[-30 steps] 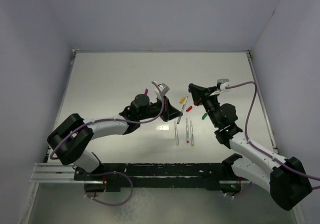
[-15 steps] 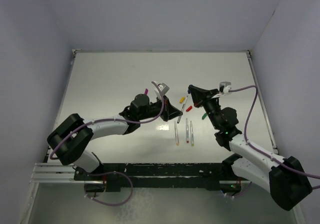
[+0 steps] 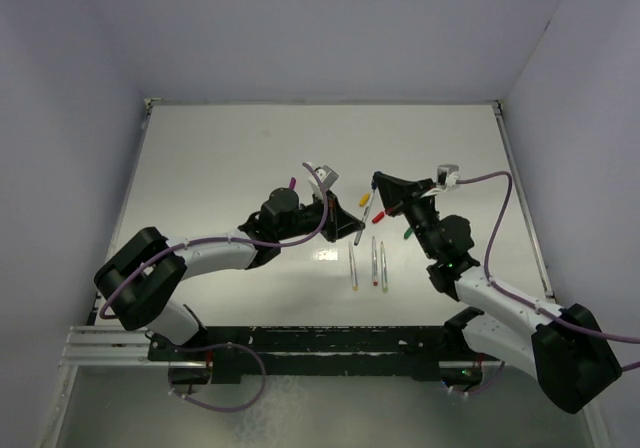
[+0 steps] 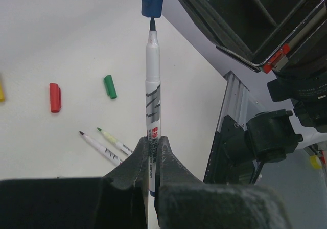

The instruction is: Insert the pens into the pen caps

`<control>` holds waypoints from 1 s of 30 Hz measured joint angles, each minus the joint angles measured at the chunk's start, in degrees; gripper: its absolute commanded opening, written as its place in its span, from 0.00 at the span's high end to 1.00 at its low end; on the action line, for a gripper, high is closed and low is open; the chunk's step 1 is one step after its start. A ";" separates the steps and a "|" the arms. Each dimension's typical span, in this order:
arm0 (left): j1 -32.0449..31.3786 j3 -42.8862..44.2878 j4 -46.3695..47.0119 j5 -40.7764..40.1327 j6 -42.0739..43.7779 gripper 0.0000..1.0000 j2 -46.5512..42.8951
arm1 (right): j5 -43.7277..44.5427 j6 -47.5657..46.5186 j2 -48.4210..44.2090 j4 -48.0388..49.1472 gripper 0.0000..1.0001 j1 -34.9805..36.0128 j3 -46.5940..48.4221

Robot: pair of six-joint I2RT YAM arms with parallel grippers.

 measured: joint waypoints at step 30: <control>0.00 0.00 0.31 -3.85 2.62 1.00 -0.37 | -3.80 5.60 2.32 -0.28 1.00 0.00 -0.94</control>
